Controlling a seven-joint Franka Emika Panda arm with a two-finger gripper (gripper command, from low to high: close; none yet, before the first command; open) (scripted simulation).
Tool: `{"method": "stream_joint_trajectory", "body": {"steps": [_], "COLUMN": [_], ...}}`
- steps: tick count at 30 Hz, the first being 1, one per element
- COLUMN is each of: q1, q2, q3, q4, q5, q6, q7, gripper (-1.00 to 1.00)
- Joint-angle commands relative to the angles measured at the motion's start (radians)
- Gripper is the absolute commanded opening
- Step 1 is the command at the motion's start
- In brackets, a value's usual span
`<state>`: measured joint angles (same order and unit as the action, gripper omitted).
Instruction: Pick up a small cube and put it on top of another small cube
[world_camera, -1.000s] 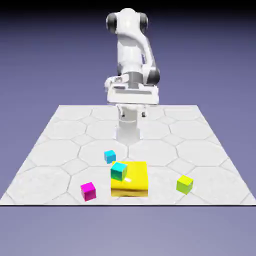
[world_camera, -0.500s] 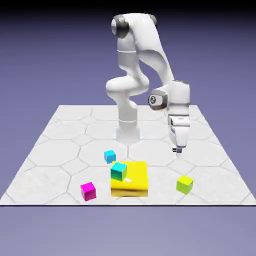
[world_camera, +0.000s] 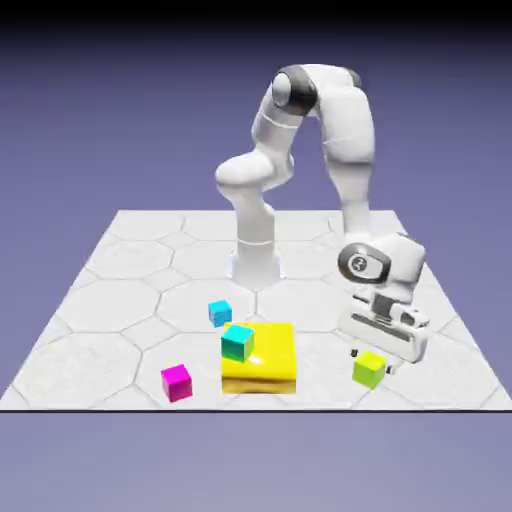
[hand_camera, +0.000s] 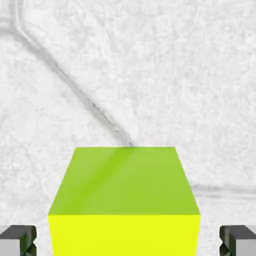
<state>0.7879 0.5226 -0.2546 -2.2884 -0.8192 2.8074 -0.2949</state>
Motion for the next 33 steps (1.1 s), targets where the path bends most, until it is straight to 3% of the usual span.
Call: {"method": "stream_joint_trajectory", "body": {"steps": [1,7,29,33], "q1": [0.0,-0.029,-0.827,-0.847], "q2": [0.0,-0.213,-0.86,-0.795], "q3": [0.0,0.06,0.051,0.038], "q4": [0.0,-0.086,-0.657,-0.674], "q5": [0.0,0.091,0.42,0.386], "q6": [0.0,-0.146,-0.541,-0.463], "q7": [0.0,-0.065,0.716,0.748], "gripper": [-1.0,-1.0,-1.0,-1.0]}}
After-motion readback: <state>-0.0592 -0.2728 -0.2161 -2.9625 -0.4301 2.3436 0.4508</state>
